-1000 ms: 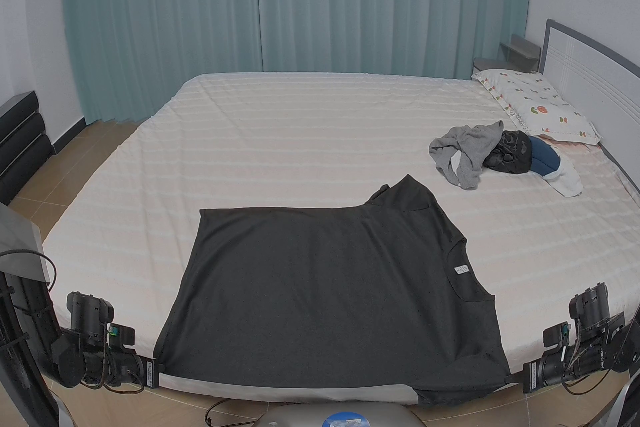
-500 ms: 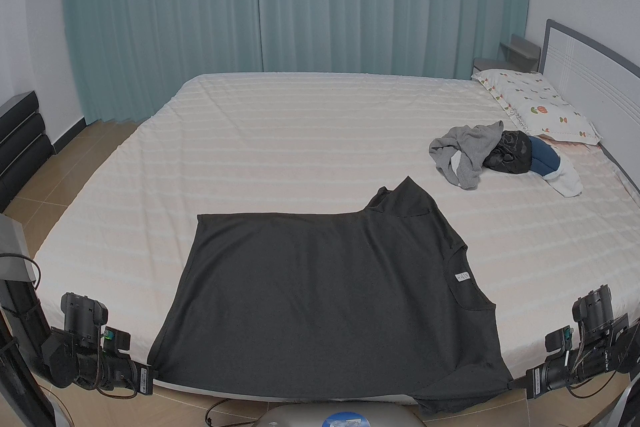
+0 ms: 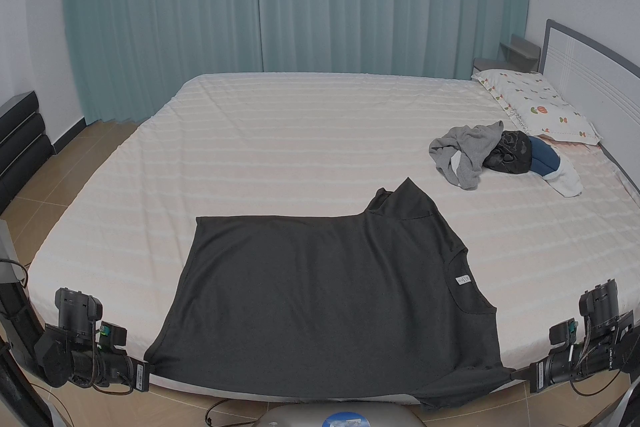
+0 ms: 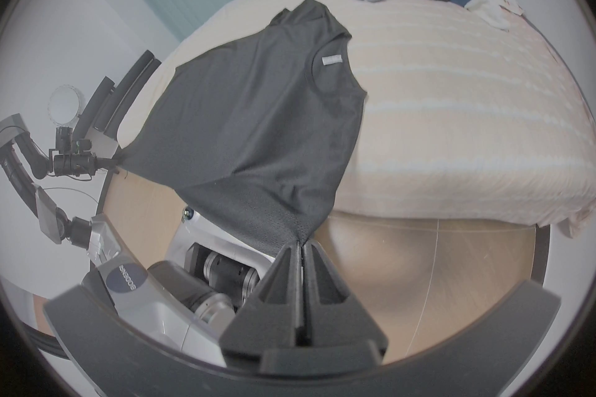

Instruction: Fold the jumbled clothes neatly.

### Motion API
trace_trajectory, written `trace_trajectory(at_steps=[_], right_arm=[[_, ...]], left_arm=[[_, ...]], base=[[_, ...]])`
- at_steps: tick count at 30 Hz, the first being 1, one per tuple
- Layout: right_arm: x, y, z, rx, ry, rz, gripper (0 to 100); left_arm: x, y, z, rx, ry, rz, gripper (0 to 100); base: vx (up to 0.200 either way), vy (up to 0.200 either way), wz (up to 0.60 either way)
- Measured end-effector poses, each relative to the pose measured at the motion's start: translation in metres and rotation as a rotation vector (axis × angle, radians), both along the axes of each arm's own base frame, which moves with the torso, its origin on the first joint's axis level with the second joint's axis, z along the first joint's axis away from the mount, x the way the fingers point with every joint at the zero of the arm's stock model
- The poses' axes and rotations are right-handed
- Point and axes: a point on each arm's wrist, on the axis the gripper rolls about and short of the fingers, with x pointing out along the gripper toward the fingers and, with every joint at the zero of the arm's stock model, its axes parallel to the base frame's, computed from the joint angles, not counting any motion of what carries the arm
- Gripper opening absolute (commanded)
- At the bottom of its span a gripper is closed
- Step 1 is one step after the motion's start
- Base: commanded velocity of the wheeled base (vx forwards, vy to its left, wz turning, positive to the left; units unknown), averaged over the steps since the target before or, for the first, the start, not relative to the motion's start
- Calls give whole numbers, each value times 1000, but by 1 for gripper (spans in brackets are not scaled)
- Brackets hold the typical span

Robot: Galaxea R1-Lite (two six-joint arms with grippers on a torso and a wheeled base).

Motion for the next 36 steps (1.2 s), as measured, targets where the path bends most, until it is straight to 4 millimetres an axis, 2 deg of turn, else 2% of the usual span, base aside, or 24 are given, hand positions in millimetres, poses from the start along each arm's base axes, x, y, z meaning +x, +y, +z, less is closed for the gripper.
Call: trace_trajectory(at_steps=[8, 21, 29, 36], right_arm=[[23, 1, 12, 19, -96, -18, 0], [62, 4, 28, 76, -175, -87, 0], [73, 2, 30, 91, -187, -113, 0], [74, 2, 36, 99, -218, -112, 0]], left_arm=[[22, 1, 12, -21, -114, 43, 0], [72, -5, 41, -206, -265, 231, 0], [77, -6, 44, -212, -228, 240, 0], [68, -6, 46, -207, -191, 244, 0]], base=[[0, 0, 0], [0, 0, 0], [0, 0, 0], [0, 0, 0]])
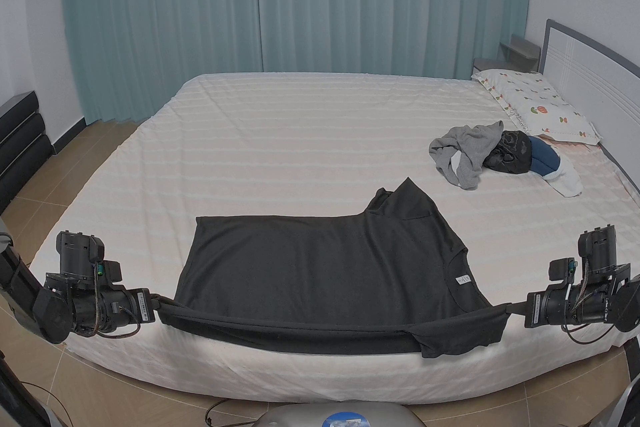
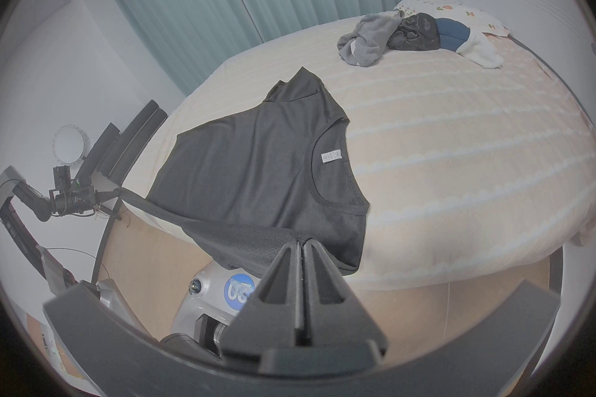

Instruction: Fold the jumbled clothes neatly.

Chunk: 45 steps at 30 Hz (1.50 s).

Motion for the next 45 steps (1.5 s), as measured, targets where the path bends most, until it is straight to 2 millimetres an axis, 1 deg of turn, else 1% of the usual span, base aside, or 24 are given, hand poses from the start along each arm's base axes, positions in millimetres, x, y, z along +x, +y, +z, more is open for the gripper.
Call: trace_trajectory(at_steps=[5, 9, 14, 19, 25, 35, 39, 45], right_arm=[[-3, 1, 5, 3, -20, 8, 0], [-6, 2, 7, 2, -30, 12, 0], [-6, 2, 7, 2, -31, 13, 0], [-1, 2, 6, 3, -31, 11, 0], [16, 2, 3, 4, -23, 6, 0], [56, 4, -8, 22, -6, -23, 0], [71, 6, -16, 27, 11, -31, 0], [89, 7, -28, 24, 31, -36, 0]], left_arm=[[-8, 1, 2, -2, 49, 4, 0], [-10, 2, 6, -3, 37, 8, 0], [-7, 2, 8, -6, 26, 5, 0], [0, 2, 5, -8, 31, 4, 0], [15, 2, 0, -12, 38, 5, 0], [44, 2, -14, -12, 59, 7, 0], [55, 1, -23, -11, 72, 4, 0], [67, 0, -34, -16, 92, 13, 0]], base=[[0, 0, 0], [0, 0, 0], [0, 0, 0], [0, 0, 0], [0, 0, 0], [0, 0, 0], [0, 0, 0], [0, 0, 0]])
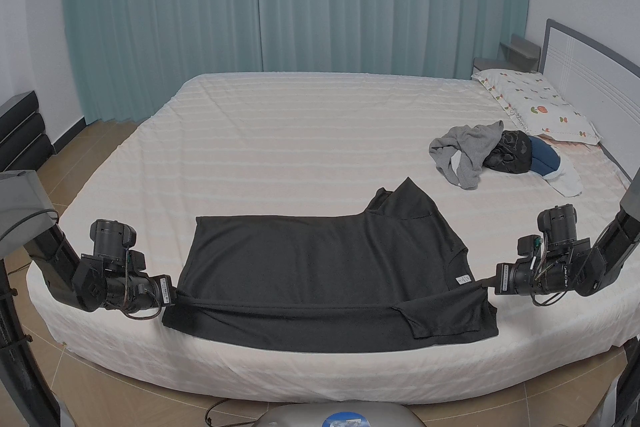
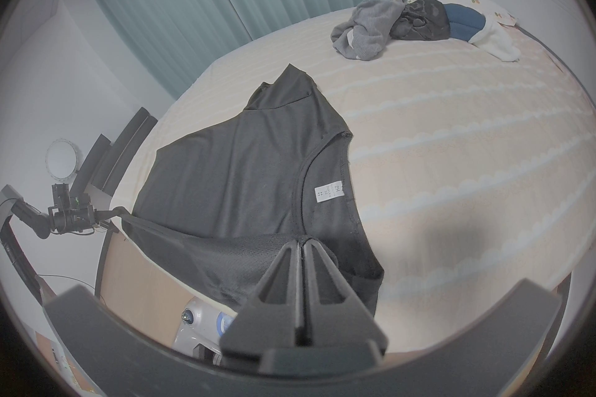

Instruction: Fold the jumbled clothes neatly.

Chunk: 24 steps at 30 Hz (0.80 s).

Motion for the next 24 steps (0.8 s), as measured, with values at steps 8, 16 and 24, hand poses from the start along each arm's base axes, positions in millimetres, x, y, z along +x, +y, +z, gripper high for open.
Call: trace_trajectory(at_steps=[8, 16, 24], right_arm=[[21, 1, -18, -19, 22, -17, 100], [31, 4, -30, 17, 54, -46, 100], [24, 13, -15, 149, 78, -160, 100]], left_arm=[[12, -3, -11, -19, 15, 14, 100], [22, -8, -19, -53, 27, 43, 100], [25, -6, -18, -116, 31, 101, 100]], base=[[0, 0, 0], [0, 0, 0], [0, 0, 0]])
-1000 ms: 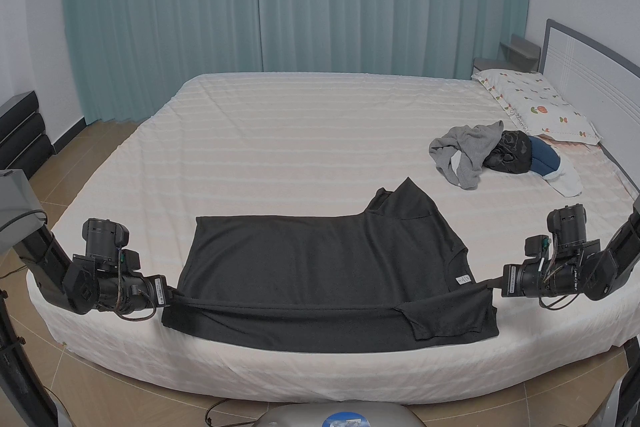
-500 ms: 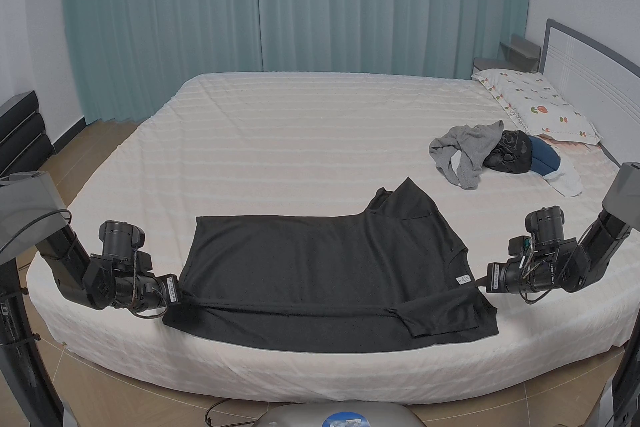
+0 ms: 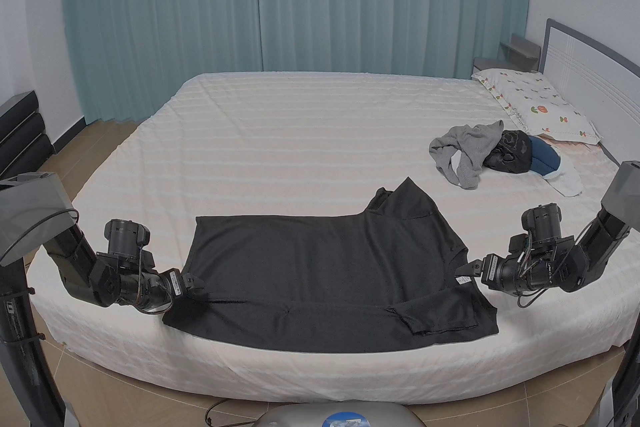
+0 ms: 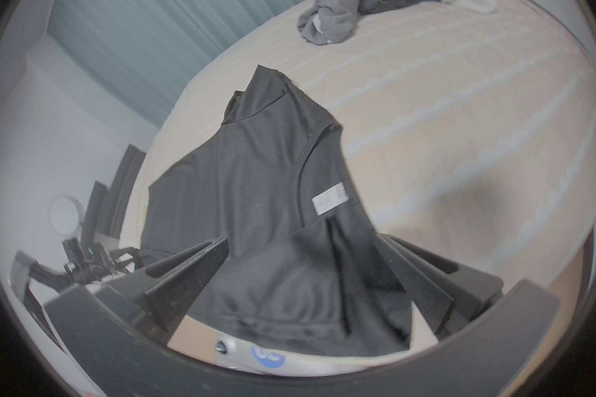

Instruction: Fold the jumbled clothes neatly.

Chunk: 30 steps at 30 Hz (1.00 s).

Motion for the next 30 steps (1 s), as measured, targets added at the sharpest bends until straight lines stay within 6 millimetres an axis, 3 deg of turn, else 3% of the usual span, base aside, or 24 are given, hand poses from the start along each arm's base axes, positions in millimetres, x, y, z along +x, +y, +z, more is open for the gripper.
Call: trace_trajectory(at_steps=[12, 24, 30], right_arm=[[-62, 51, 8, 199, 104, -151, 100], [-76, 65, -11, 348, -83, -177, 100], [-84, 64, -34, 337, -54, -206, 100]], left_arm=[[-9, 21, 17, -299, 4, 17, 100], [-15, 28, 20, -374, 20, 54, 100], [-15, 27, 21, -384, 21, 55, 100]], base=[[0, 0, 0], [0, 0, 0], [-200, 0, 0]])
